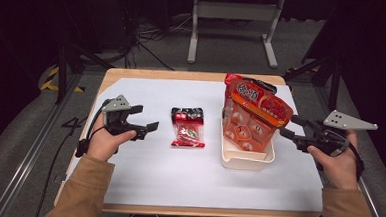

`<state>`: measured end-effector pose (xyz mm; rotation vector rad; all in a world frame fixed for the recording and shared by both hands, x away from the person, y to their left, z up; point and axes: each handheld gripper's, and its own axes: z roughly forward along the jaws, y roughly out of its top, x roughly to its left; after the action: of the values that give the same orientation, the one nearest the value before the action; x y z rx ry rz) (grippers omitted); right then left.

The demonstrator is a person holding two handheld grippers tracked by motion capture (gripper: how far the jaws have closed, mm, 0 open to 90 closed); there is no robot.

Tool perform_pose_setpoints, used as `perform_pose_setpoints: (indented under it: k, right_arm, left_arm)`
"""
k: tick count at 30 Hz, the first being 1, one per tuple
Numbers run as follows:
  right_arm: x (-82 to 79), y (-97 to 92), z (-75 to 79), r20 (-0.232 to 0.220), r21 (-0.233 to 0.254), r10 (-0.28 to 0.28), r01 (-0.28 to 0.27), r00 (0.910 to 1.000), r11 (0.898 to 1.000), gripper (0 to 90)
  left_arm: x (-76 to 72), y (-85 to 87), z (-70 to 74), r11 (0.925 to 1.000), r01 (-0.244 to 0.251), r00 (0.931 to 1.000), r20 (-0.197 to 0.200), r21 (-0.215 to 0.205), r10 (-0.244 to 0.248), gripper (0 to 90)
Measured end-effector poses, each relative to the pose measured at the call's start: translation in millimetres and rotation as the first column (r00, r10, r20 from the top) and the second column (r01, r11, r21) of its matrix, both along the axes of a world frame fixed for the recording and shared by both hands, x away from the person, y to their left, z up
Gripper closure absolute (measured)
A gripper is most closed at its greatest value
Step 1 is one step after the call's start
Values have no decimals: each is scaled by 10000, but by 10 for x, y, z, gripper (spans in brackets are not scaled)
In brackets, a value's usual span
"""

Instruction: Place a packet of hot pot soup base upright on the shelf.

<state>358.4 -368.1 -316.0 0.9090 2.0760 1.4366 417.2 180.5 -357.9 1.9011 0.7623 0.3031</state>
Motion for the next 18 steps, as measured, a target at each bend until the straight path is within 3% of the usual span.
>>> perform_pose_setpoints:
  k: [12, 15, 18]
  right_arm:
    - [-35, -96, -160, -446, -659, -188, 158, 9988, 9977, 343]
    - [-28, -103, -193, -447, -1073, -331, 282, 9984, 9938, 340]
    - [-11, -118, -212, -478, -1048, -357, 306, 9982, 9940, 340]
  left_arm:
    - [12, -12, -5, 9995, -304, 9995, -76, 102, 305, 123]
    - [44, -20, -23, 9988, -485, 9988, -87, 28, 485, 126]
    - [86, -57, -38, 9988, -490, 9986, -204, -38, 489, 137]
